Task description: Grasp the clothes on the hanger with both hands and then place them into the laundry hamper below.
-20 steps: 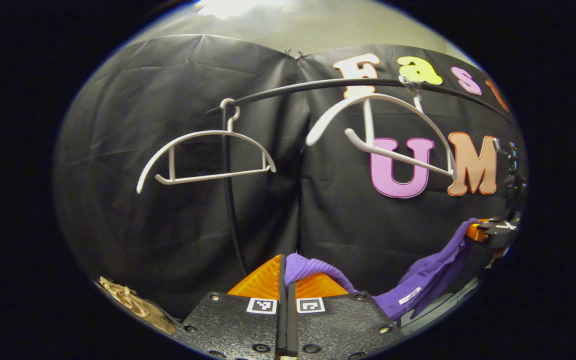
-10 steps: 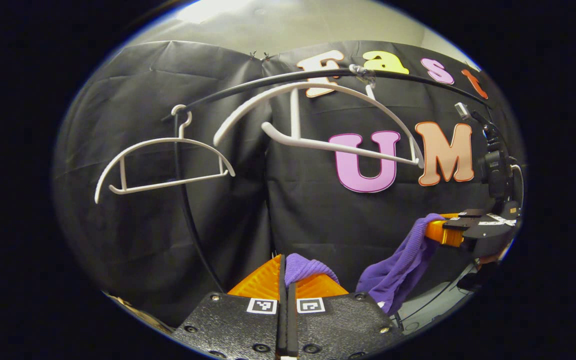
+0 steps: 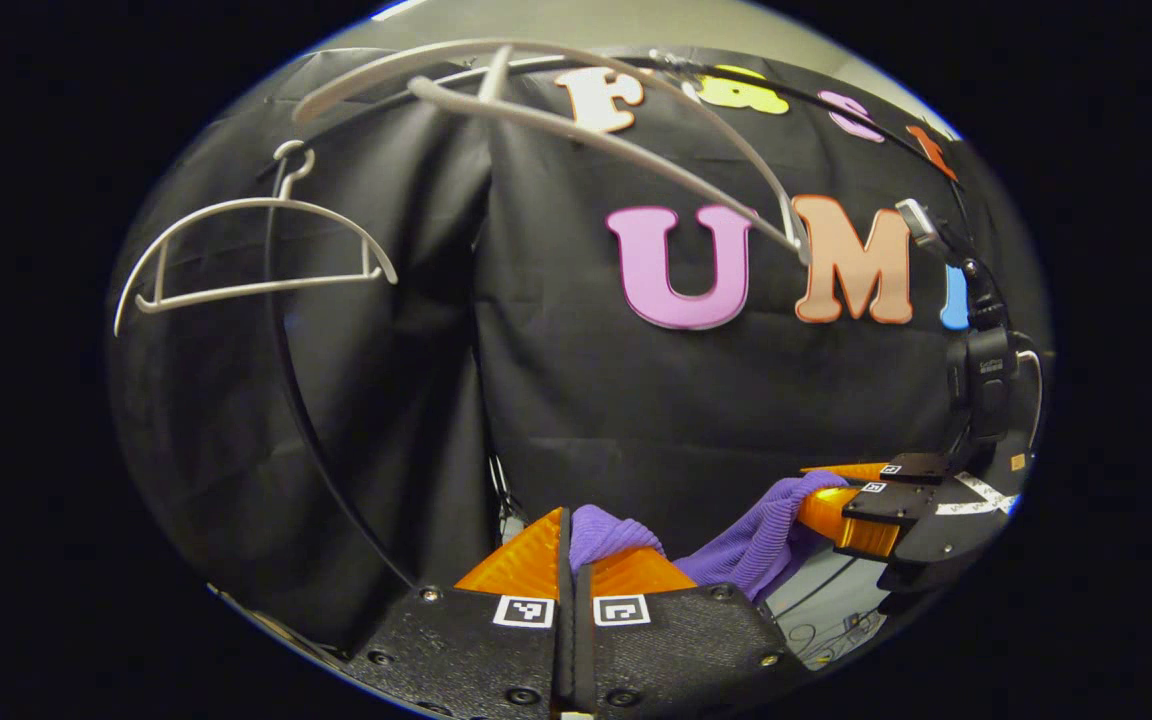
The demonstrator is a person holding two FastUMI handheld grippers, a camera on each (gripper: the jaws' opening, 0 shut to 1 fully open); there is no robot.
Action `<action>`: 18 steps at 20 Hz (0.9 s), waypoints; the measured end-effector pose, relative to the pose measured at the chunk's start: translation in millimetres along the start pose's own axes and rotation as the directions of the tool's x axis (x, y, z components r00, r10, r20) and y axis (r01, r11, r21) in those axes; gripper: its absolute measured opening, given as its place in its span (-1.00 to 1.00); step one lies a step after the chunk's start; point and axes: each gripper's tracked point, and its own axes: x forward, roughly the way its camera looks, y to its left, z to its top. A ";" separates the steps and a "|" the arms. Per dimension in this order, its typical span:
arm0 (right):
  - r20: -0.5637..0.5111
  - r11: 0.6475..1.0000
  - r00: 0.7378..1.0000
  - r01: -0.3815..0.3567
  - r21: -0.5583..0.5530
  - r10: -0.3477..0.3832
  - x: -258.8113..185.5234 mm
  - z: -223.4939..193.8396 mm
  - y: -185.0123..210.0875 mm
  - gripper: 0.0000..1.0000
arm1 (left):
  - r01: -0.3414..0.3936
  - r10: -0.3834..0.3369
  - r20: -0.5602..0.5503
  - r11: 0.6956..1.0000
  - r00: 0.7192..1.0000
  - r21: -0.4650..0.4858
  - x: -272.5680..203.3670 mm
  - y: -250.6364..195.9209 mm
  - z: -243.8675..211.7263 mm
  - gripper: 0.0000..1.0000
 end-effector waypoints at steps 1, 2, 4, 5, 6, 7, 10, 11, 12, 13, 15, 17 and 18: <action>-0.022 1.000 1.000 0.001 -0.005 -0.001 1.7 -13.0 0.4 -0.80 | 0.007 -0.007 -0.029 1.000 1.000 -0.005 4.2 -1.3 -10.6 -0.99; -0.042 1.000 0.999 0.002 -0.011 -0.002 2.0 -22.8 1.0 -0.79 | 0.011 -0.011 -0.055 1.000 0.998 -0.013 8.3 -1.7 -21.4 -0.99; -0.084 1.000 0.996 0.000 -0.017 -0.002 3.3 -40.6 1.1 -0.80 | 0.015 -0.018 -0.115 1.000 0.993 -0.025 12.7 -3.6 -42.8 -0.99; -0.102 1.000 0.995 0.000 -0.016 -0.001 2.5 -51.1 0.3 -0.79 | 0.013 -0.016 -0.140 1.000 0.990 -0.025 15.7 -4.8 -46.8 -0.99; -0.121 1.000 0.993 0.001 -0.014 -0.002 2.5 -59.1 0.1 -0.80 | 0.010 -0.014 -0.162 1.000 0.987 -0.022 19.4 -7.4 -52.9 -0.99; -0.137 1.000 0.991 0.002 -0.013 -0.003 1.0 -68.6 1.0 -0.80 | 0.012 -0.015 -0.184 1.000 0.983 -0.018 21.8 -12.5 -61.8 -0.99; -0.195 1.000 0.981 0.005 -0.005 -0.006 3.0 -90.1 -1.8 -0.79 | 0.024 -0.030 -0.274 0.999 0.961 -0.024 28.4 -28.0 -88.1 -0.99; -0.218 1.000 0.976 0.006 -0.006 -0.007 2.9 -97.1 -1.7 -0.79 | 0.027 -0.034 -0.304 0.999 0.952 -0.030 27.7 -31.4 -95.1 -0.99; -0.240 1.000 0.971 0.007 -0.003 -0.008 2.4 -103.6 -1.7 -0.79 | 0.030 -0.039 -0.328 0.999 0.944 -0.035 30.1 -36.5 -100.3 -0.99; -0.260 1.000 0.966 0.008 0.004 -0.007 2.4 -111.4 0.2 -0.79 | 0.033 -0.044 -0.356 0.999 0.934 -0.037 29.9 -41.4 -106.4 -0.99; -0.299 1.000 0.954 0.008 0.018 -0.002 1.8 -127.3 3.8 -0.79 | 0.040 -0.053 -0.397 0.998 0.916 -0.041 33.0 -49.5 -117.1 -0.99; -0.335 1.000 0.942 0.010 0.022 -0.002 3.0 -138.4 3.7 -0.79 | 0.048 -0.067 -0.449 0.997 0.891 -0.054 34.0 -54.5 -127.4 -0.99; -0.354 1.000 0.935 0.010 0.024 0.000 3.4 -143.7 4.1 -0.79 | 0.046 -0.068 -0.473 0.997 0.879 -0.057 33.0 -56.4 -132.2 -0.99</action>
